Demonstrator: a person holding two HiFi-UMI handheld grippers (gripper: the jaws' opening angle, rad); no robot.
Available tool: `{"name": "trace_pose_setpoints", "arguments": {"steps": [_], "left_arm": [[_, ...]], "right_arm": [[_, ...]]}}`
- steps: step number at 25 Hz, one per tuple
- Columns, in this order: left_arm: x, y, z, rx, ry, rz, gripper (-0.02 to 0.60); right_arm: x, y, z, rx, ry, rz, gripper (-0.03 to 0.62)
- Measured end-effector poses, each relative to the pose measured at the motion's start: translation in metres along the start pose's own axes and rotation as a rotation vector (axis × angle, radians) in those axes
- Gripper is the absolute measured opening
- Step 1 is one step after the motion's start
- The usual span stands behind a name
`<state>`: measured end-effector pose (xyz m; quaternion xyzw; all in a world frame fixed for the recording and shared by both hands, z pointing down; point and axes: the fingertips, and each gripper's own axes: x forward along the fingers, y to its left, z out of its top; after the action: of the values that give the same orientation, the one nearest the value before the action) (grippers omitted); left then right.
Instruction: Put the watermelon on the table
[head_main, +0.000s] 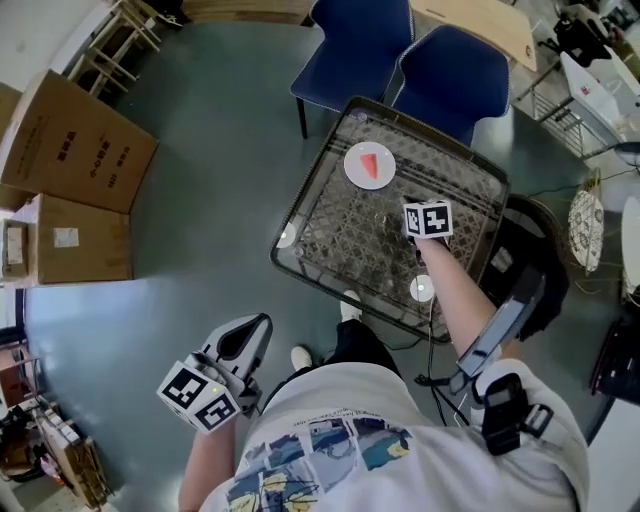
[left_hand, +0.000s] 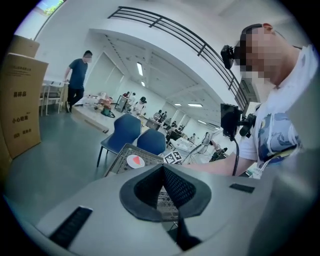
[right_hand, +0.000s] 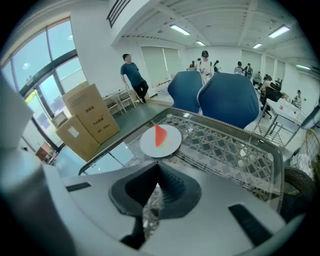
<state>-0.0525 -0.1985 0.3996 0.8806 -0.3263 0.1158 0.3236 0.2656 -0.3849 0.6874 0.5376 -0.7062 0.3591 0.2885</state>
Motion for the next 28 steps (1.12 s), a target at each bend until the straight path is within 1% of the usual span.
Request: {"name": "trace_pose_setpoints", "arguments": {"steps": [2,5,7,10,13,17,20,24,28], "left_arm": [[-0.011,-0.002,-0.004,0.023,-0.006,-0.027,0.009],[-0.036,-0.004,-0.01,0.055,-0.012,-0.051,0.009],[-0.053,-0.003,-0.019,0.064,-0.007,-0.067,0.009],[-0.074,-0.003,-0.038,0.052,0.006,-0.103,0.009],[-0.093,-0.007,-0.056,0.068,0.007,-0.137,0.009],[-0.123,-0.014,-0.072,0.087,-0.014,-0.176,0.009],[-0.146,-0.018,-0.088,0.089,-0.02,-0.2,0.009],[-0.179,-0.022,-0.107,0.11,-0.012,-0.223,0.009],[-0.204,-0.025,-0.122,0.11,-0.02,-0.236,0.009]], "right_arm": [[-0.026,0.03,-0.01,-0.061,0.004,0.035,0.011],[-0.067,0.088,-0.027,-0.153,-0.001,0.1,0.011],[-0.094,0.129,-0.041,-0.183,-0.009,0.141,0.011],[-0.133,0.191,-0.062,-0.223,-0.026,0.202,0.011],[-0.173,0.249,-0.08,-0.277,-0.068,0.256,0.011],[-0.225,0.313,-0.102,-0.35,-0.128,0.287,0.011],[-0.257,0.352,-0.117,-0.401,-0.174,0.301,0.011],[-0.292,0.401,-0.136,-0.424,-0.232,0.322,0.011],[-0.319,0.444,-0.152,-0.45,-0.268,0.345,0.011]]}}
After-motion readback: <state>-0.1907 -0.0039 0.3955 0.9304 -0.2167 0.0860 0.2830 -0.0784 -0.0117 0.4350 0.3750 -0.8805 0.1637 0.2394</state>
